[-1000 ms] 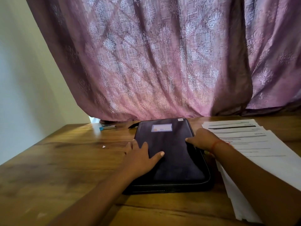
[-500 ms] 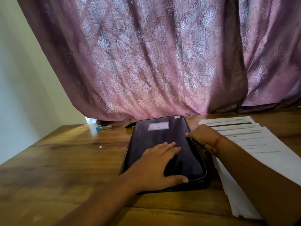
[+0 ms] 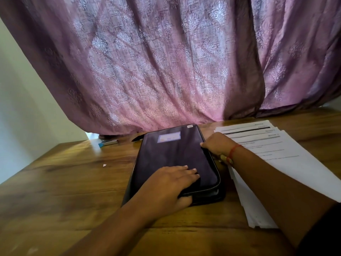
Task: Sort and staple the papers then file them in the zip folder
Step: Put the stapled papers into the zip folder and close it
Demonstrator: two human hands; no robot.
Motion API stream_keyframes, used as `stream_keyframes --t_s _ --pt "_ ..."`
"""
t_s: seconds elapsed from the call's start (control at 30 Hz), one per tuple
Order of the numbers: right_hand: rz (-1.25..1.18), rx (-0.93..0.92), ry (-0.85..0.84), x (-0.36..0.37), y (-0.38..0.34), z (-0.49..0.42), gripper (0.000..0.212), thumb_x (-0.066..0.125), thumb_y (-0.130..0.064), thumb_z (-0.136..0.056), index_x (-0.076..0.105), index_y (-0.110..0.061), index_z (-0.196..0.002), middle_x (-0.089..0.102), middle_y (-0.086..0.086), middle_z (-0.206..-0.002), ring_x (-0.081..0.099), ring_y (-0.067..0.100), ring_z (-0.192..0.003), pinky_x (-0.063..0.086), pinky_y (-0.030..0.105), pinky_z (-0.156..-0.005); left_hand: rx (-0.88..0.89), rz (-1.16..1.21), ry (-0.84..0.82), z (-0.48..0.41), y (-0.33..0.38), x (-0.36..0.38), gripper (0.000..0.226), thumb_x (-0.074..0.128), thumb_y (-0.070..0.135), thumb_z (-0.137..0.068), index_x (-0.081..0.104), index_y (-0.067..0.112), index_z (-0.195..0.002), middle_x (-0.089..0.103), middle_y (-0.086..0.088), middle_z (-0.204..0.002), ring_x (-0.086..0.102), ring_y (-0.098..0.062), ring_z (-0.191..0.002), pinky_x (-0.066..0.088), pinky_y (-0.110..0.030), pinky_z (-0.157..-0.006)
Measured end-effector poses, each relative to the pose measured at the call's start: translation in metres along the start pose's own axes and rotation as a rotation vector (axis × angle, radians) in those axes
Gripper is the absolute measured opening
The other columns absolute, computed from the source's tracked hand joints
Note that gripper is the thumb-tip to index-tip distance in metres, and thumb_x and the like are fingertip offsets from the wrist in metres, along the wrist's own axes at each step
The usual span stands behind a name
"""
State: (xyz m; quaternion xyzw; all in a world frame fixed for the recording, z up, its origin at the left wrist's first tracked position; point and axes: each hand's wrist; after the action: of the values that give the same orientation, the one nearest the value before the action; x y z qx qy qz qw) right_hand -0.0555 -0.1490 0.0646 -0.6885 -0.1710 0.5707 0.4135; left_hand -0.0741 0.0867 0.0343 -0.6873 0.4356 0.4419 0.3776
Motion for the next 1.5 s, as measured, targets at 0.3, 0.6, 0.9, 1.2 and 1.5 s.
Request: stream_keyframes --t_s 0.3,0.6,0.9,1.2,1.5 --pt "0.149 -0.032 -0.103 -0.004 0.003 0.003 0.023 0.064 -0.019 -0.092 0.051 -0.008 -0.077 0.047 -0.002 -0.066 0.044 0.009 -0.056 0.034 0.016 -0.042 -0.393 0.170 -0.078 -0.018 -0.037 -0.010 0.085 0.025 0.090 -0.082 0.061 0.028 -0.127 0.060 0.008 -0.137 0.054 -0.012 -0.128 0.047 -0.040 -0.104" --pt "0.040 0.015 0.069 0.019 0.006 -0.004 0.024 0.064 -0.021 -0.091 0.049 -0.021 -0.072 0.053 0.000 -0.074 0.051 0.013 -0.065 0.034 0.022 -0.049 -1.084 0.362 -0.022 -0.036 -0.134 0.028 0.067 0.062 0.058 -0.092 0.062 0.000 -0.126 0.065 -0.021 -0.127 0.062 -0.036 -0.115 0.050 -0.042 -0.099" --pt "-0.569 -0.104 0.130 0.010 -0.012 -0.005 0.015 0.074 -0.020 -0.084 0.068 -0.016 -0.096 0.072 0.005 -0.093 0.070 0.021 -0.088 0.059 0.033 -0.079 -1.076 0.423 0.379 -0.038 -0.133 -0.005 0.064 0.065 0.057 -0.089 0.056 0.014 -0.135 0.065 -0.014 -0.127 0.061 -0.036 -0.118 0.049 -0.045 -0.101" --pt "-0.812 -0.607 0.461 0.006 -0.082 0.051 0.034 0.076 -0.020 -0.083 0.064 -0.027 -0.114 0.069 -0.015 -0.106 0.064 0.001 -0.100 0.056 0.021 -0.080 -0.803 0.556 0.695 -0.065 -0.134 -0.076 0.057 0.048 0.071 -0.092 0.055 0.017 -0.105 0.063 -0.003 -0.094 0.063 -0.024 -0.093 0.054 -0.045 -0.084" --pt "-0.517 -0.913 0.744 0.026 -0.100 0.073 0.034 0.072 -0.023 -0.081 0.063 -0.025 -0.113 0.058 -0.009 -0.117 0.053 -0.002 -0.114 0.043 0.014 -0.096 -0.441 0.541 0.856 -0.098 -0.106 -0.148 0.081 0.032 0.074 -0.092 0.026 0.028 -0.159 0.029 0.005 -0.161 0.025 -0.006 -0.149 0.022 -0.024 -0.121"
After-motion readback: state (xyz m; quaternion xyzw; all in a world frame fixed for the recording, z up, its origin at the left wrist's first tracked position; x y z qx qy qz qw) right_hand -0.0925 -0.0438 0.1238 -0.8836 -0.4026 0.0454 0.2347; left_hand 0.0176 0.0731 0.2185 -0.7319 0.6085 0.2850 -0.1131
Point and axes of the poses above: each hand's wrist, its own z-axis away from the middle knuckle, its own x-axis out of the palm, y = z × x
